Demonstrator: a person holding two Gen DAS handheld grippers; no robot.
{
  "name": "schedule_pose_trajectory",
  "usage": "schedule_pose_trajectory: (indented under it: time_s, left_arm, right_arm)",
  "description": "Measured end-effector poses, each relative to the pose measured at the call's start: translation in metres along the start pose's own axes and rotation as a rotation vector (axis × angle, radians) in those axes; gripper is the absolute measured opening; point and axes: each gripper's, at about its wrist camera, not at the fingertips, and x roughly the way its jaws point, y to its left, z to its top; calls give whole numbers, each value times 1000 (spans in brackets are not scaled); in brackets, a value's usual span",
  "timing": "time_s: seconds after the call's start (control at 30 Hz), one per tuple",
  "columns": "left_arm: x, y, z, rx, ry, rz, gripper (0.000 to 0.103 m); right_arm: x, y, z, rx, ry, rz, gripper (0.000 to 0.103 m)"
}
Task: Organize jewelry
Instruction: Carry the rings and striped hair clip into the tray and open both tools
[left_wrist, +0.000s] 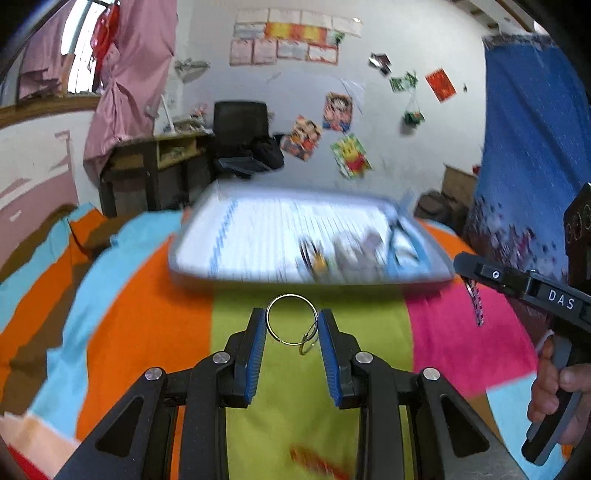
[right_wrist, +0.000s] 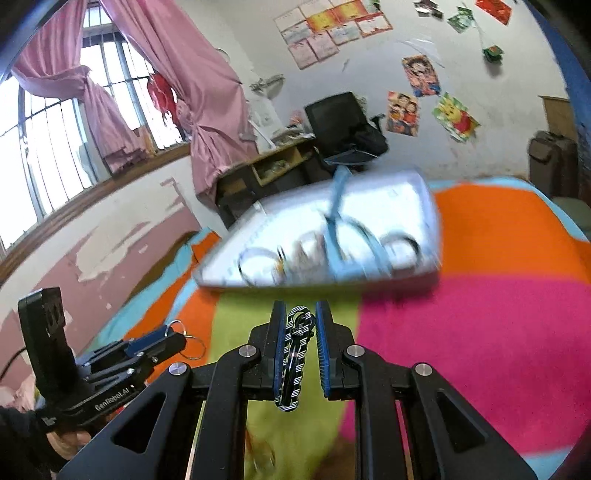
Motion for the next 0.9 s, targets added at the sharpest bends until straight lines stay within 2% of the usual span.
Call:
schedule_pose_trajectory:
  time_s: [0.17, 0.3, 0.53, 0.7, 0.8, 0.9]
  left_arm:
    - [43, 25, 37, -58, -30, 1, 27]
    - [76, 41, 42, -90, -6, 2, 27]
    - [107, 51, 35, -109, 51, -11, 28]
    - [106, 59, 27, -171, 32, -34, 28]
    - [103, 59, 26, -166, 33, -20, 35]
    - [95, 61, 27, -181, 20, -14, 53]
  right_arm:
    - [51, 7, 49, -40, -13, 55, 14]
    - [94, 9, 66, -65, 24, 84, 14]
    - [139, 22, 63, -169, 80, 64, 14]
    - [142, 30, 54, -233, 78, 37, 15]
    - [138, 30, 51, -245, 72, 16, 15]
    - [133, 28, 53, -223, 65, 4, 22]
